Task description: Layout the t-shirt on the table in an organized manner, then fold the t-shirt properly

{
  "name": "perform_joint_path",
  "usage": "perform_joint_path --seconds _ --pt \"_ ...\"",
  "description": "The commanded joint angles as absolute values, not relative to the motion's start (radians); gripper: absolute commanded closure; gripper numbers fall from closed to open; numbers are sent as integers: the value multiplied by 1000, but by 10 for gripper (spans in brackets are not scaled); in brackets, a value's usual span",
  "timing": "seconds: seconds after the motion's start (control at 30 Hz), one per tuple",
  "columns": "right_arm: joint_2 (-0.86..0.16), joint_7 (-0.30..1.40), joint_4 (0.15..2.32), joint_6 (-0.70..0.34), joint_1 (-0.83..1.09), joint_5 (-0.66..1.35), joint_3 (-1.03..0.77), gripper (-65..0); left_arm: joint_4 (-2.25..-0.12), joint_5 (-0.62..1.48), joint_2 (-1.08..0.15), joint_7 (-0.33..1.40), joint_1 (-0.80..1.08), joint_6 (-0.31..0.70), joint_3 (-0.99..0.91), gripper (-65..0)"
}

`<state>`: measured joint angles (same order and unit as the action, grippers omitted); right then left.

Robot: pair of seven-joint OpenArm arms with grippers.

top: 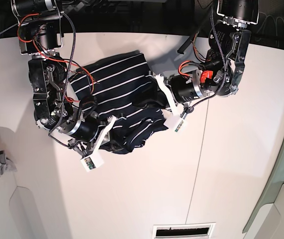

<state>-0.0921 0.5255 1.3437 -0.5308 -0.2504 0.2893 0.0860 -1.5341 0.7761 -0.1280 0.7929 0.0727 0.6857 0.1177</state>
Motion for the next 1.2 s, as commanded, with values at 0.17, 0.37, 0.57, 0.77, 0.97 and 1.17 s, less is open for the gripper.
perform_joint_path --seconds 0.17,0.37,0.57,0.77,0.97,1.17 --pt "-102 532 1428 -537 -186 341 72 0 -1559 811 -131 783 141 698 117 -8" --pt "-102 532 1536 -538 -12 341 14 0 -1624 811 -157 783 224 698 110 -8" --pt "-142 561 1695 -538 184 391 -32 0 -1780 784 -236 783 356 698 85 -8" --pt "-225 562 1755 -540 359 427 -31 0 -1784 714 -316 782 479 698 82 -8" --pt "-298 561 1778 -573 512 453 -29 0 -1785 699 -352 771 613 698 -12 -8" --pt "-377 561 1776 -573 640 437 22 0 -1751 534 -352 725 739 698 -31 -8"
